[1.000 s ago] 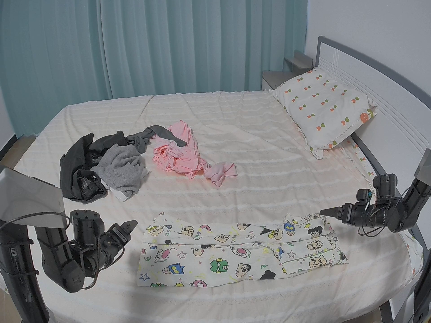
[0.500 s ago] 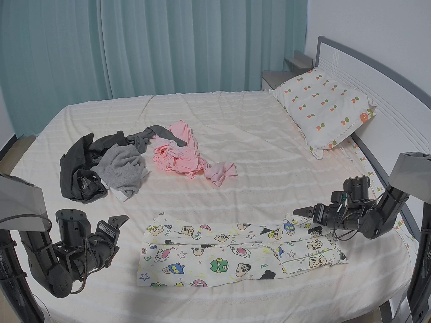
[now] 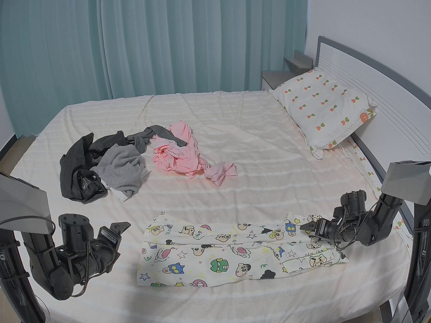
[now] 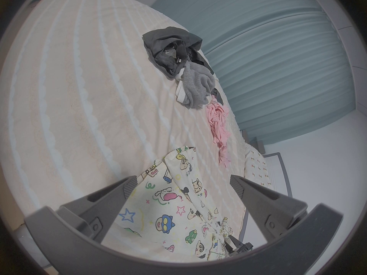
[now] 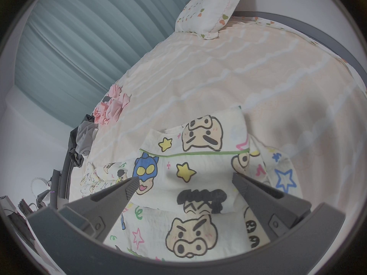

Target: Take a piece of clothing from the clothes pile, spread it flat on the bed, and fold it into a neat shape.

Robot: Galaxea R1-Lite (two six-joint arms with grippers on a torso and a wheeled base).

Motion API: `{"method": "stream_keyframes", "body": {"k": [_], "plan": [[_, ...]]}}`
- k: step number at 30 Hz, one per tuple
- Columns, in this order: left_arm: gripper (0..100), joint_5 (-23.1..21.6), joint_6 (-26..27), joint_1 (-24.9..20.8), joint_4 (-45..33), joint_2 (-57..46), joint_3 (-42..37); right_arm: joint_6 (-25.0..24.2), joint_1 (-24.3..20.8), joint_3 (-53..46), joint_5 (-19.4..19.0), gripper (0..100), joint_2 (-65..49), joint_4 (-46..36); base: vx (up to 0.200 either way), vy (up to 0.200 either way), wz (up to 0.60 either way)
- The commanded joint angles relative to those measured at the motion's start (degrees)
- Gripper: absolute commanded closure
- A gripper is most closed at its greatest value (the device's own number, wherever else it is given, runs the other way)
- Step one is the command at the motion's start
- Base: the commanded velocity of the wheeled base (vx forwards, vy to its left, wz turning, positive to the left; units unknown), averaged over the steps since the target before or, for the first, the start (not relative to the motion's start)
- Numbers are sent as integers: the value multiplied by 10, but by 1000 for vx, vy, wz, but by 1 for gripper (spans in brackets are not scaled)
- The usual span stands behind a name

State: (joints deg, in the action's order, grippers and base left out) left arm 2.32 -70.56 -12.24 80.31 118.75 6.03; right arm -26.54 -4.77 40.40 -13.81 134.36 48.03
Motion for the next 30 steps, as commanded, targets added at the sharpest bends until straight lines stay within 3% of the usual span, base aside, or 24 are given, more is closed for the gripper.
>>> {"method": "stream_keyframes", "body": {"k": [1, 8, 11, 20, 30], "plan": [[0, 1, 0, -2, 0, 4, -4, -2, -2, -4, 0, 0, -49, -4, 0, 0, 0], [0, 1, 0, -3, 0, 4, -4, -1, -42, 14, 12, 0, -125, -30, 0, 0, 0], [0, 1, 0, -4, 0, 4, -5, -1, -71, 53, 40, 0, -107, -58, 0, 0, 0], [0, 1, 1, -3, 0, 4, -5, 3, -146, 183, 215, 0, 25, -161, 0, 0, 0], [0, 1, 1, -6, 0, 9, -6, 40, -177, 224, 266, 0, 42, -197, 0, 0, 0]]}}
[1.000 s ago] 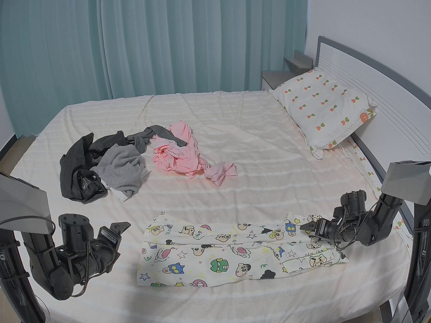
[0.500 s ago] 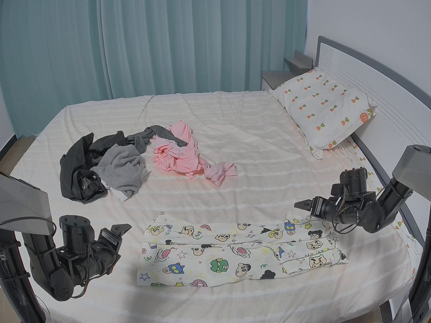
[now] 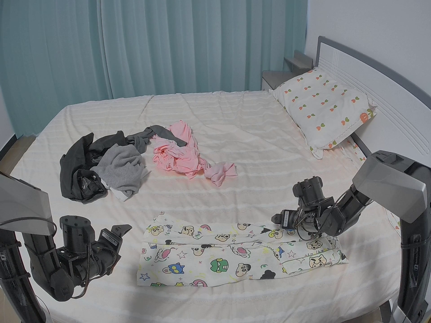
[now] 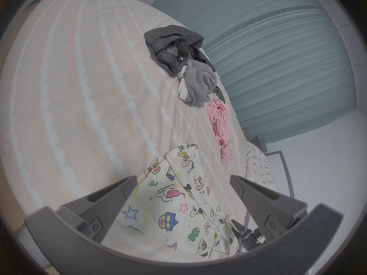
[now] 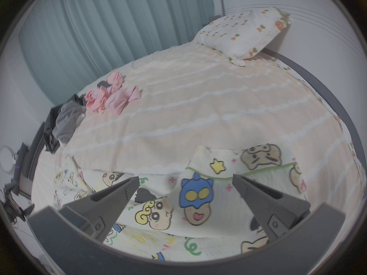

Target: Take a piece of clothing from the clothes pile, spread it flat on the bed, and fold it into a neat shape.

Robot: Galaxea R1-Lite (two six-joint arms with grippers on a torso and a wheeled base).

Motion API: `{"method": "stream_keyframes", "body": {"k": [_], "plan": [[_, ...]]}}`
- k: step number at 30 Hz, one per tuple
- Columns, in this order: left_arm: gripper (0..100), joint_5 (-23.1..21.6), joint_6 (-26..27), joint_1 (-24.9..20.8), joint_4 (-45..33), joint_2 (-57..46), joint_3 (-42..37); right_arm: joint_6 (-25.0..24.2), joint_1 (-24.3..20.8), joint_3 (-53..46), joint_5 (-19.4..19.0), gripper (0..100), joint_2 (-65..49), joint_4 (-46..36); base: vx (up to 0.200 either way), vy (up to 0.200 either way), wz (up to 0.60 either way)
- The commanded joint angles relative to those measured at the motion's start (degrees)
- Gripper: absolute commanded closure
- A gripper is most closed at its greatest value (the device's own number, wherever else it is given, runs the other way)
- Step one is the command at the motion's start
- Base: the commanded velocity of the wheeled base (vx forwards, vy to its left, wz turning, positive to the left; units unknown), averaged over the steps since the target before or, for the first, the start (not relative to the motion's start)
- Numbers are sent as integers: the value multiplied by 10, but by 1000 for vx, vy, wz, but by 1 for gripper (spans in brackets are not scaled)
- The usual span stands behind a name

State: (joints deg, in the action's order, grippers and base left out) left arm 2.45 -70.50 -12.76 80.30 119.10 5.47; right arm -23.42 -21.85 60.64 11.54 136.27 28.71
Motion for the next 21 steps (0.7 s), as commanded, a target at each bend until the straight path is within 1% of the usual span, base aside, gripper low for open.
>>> {"method": "stream_keyframes", "body": {"k": [1, 2, 3, 5, 11, 16, 21], "plan": [[0, 0, 0, -2, 0, 6, 0, 13, -6, 28, 21, 0, 27, -8, 0, 0, 0], [0, 0, 0, -1, 0, 6, 0, 15, -6, 32, 25, 0, 28, -11, 0, 0, 0], [0, 0, 0, -1, 0, 6, 0, 17, -6, 34, 27, 100, 29, -16, 0, 0, 0], [0, 0, 0, -2, 0, 6, 0, 18, -6, 40, 30, 100, 30, -23, 0, 0, 0], [0, 3, 1, -1, 0, 6, 0, 25, -6, 66, 30, 100, 30, -82, 0, 0, 0], [0, 3, 1, -1, 0, 6, 0, 25, -7, 68, 30, 100, 30, -86, 0, 0, 0], [0, 3, 1, -1, 0, 6, 0, 24, -14, 58, 40, 100, 23, -86, 0, 0, 0]]}}
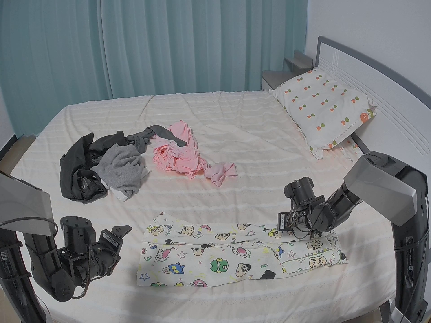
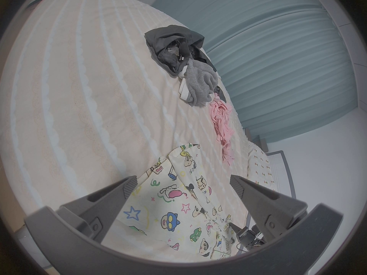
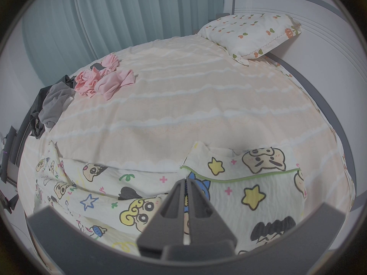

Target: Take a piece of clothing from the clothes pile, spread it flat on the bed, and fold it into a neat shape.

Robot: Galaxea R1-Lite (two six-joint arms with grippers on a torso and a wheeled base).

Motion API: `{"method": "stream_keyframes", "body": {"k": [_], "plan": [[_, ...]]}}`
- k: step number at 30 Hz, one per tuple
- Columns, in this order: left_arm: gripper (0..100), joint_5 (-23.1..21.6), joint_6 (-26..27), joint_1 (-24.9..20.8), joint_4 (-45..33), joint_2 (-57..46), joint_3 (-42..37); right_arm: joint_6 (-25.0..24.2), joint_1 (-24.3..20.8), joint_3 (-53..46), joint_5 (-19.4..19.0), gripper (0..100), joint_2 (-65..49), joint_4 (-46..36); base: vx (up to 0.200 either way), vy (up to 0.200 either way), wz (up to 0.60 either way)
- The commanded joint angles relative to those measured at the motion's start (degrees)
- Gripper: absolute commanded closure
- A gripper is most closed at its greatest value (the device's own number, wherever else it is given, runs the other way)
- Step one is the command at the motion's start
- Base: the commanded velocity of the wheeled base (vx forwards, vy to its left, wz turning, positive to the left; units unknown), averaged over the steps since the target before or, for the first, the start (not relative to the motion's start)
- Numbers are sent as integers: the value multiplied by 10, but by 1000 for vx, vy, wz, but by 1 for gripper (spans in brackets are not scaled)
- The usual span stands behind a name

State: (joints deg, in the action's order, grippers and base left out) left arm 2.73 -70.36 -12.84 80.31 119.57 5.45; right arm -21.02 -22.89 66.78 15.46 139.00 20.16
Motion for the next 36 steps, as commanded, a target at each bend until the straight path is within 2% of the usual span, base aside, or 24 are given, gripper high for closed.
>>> {"method": "stream_keyframes", "body": {"k": [1, 2, 3, 20, 21, 26, 36], "plan": [[0, 0, 0, 0, 0, 1, 0, 0, -4, -3, 2, 100, -4, 0, 0, 0, 0], [0, 0, 1, 0, 0, 1, 0, 0, -4, -2, 3, 100, -4, 0, 0, 0, 0], [0, 0, 1, 0, 0, 1, 0, -1, -6, -2, 4, 0, -5, 0, 0, 0, 0], [0, 0, 1, 0, 0, 2, 0, 1, -12, 30, 6, 0, 15, -14, 0, 0, 0], [0, 0, 1, 0, 0, 3, 0, 1, -12, 35, 6, 100, 15, -24, 0, 0, 0], [0, 1, 1, 0, 0, 5, 0, -3, -13, 54, 5, 100, 15, -68, 0, 0, 0], [0, 3, 1, 0, 0, 4, 0, -21, -36, 24, 14, 100, -9, -65, 0, 0, 0]]}}
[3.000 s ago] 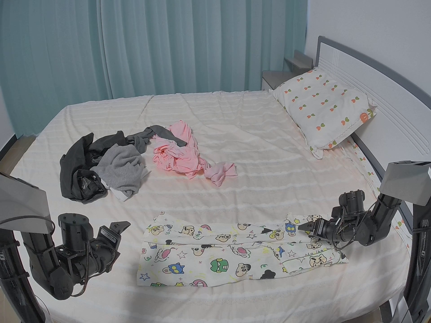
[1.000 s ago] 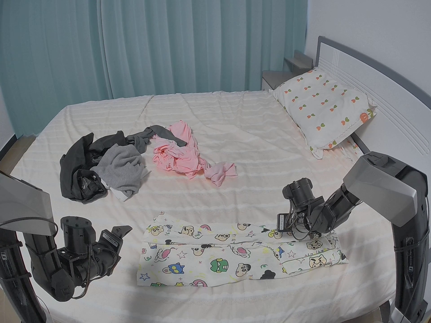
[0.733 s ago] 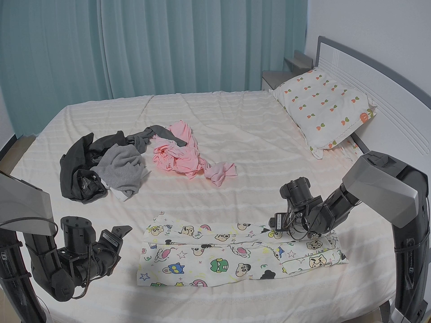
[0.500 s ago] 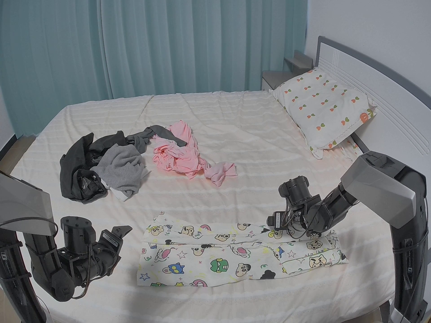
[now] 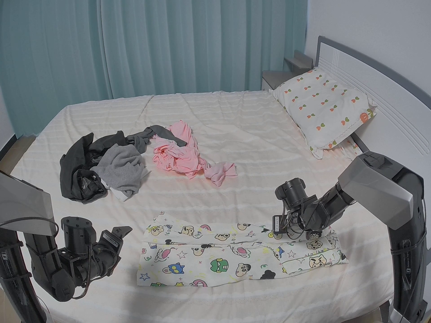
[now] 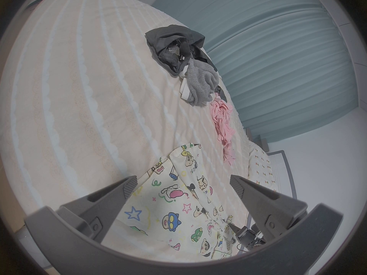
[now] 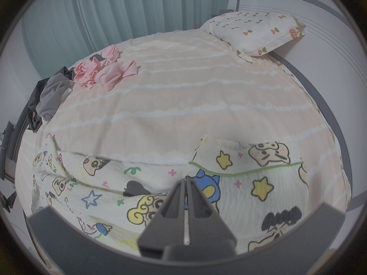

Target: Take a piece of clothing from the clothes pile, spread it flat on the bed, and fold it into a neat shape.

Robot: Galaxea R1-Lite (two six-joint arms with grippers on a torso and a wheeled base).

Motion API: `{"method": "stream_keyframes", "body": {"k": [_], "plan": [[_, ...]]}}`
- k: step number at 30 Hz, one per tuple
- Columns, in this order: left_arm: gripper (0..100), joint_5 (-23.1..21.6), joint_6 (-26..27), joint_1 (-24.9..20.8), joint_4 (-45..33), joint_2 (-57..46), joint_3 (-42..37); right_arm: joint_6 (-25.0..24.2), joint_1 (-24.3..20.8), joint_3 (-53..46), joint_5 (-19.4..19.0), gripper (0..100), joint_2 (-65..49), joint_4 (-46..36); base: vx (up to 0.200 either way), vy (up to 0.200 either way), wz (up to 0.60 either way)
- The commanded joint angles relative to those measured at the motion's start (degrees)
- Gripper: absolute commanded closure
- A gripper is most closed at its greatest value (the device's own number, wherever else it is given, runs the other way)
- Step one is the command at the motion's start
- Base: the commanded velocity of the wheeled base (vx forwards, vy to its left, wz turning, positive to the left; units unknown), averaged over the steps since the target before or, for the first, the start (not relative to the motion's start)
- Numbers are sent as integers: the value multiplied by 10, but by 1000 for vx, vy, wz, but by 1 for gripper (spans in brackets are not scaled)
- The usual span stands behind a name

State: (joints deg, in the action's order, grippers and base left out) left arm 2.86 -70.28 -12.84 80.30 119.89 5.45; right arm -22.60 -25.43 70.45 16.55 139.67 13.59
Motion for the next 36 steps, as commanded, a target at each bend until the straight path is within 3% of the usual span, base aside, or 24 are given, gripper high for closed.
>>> {"method": "stream_keyframes", "body": {"k": [1, 20, 21, 31, 36], "plan": [[0, 1, 0, 0, 0, 1, 0, -9, -15, -16, 6, 100, -21, 1, 0, 0, 0], [0, 2, 0, 0, 0, 1, 0, -12, -52, -65, 18, 100, -40, 3, 0, 0, 0], [0, 2, 0, 0, 0, 1, 0, -13, -54, -65, 18, 0, -40, 3, 0, 0, 0], [0, 2, 0, 0, 0, 1, 0, -50, -51, -82, 26, 0, -84, 2, 0, 0, 0], [0, 2, 0, -1, 0, 0, -1, -85, -5, -88, 6, 0, -93, 13, 0, 0, 0]]}}
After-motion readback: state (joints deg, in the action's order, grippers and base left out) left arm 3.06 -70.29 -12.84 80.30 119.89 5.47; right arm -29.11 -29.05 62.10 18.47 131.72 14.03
